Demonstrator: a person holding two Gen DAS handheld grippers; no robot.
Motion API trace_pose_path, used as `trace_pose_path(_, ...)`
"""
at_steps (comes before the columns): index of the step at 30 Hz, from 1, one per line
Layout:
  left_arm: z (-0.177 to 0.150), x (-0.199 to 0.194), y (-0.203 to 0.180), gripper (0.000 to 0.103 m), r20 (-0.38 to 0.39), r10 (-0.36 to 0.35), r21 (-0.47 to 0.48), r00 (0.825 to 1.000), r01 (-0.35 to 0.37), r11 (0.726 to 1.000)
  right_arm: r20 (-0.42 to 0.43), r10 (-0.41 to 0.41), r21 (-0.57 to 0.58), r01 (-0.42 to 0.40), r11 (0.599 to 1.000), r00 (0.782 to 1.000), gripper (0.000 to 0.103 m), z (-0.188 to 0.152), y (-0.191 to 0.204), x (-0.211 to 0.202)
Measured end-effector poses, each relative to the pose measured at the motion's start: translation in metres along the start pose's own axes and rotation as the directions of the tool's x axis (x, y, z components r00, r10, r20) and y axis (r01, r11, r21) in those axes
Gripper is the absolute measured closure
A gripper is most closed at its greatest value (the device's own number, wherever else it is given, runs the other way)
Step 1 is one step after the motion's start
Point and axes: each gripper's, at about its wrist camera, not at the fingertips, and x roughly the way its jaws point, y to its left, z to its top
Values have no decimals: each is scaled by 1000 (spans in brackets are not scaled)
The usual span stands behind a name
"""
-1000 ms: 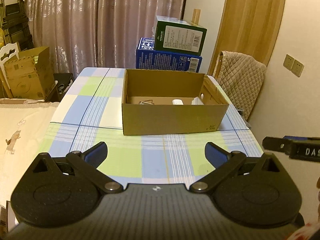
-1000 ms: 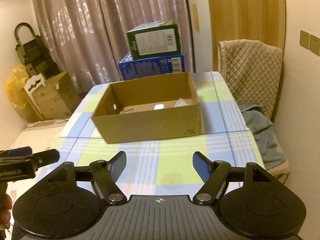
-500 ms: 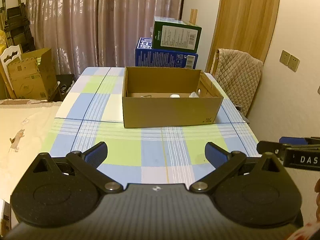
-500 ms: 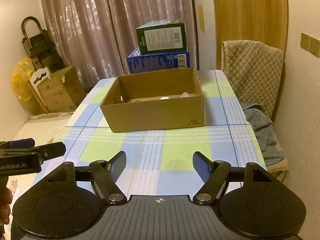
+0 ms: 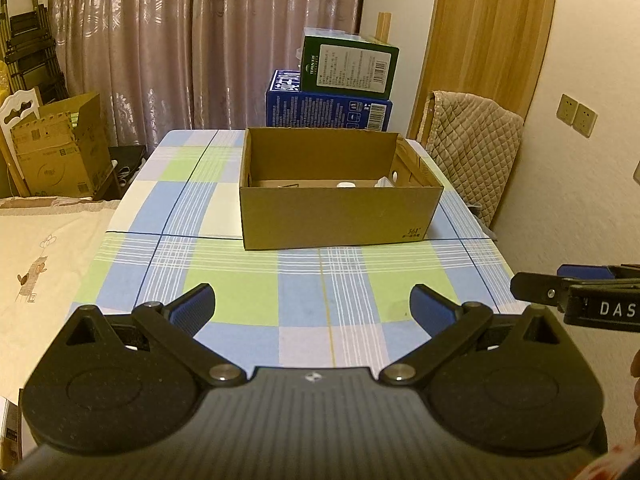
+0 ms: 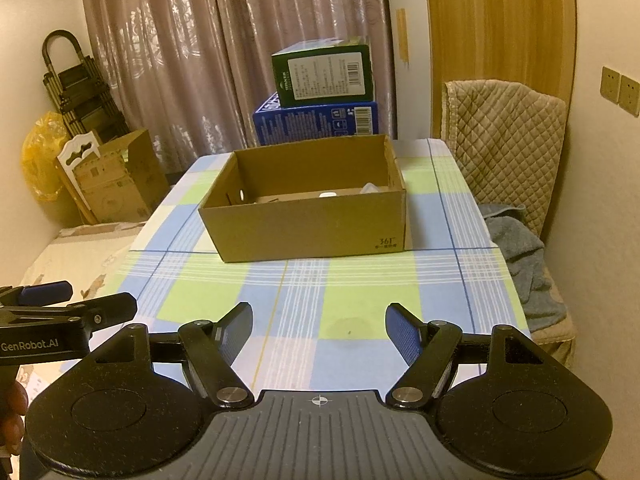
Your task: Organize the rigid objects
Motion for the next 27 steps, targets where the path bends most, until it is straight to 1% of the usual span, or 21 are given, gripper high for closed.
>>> trace_pose_path(27,-7,8,-1,1,-18,-17,0,1000,17,1000,-8,-3,12,3,1000,1000,32,-2,-4,3)
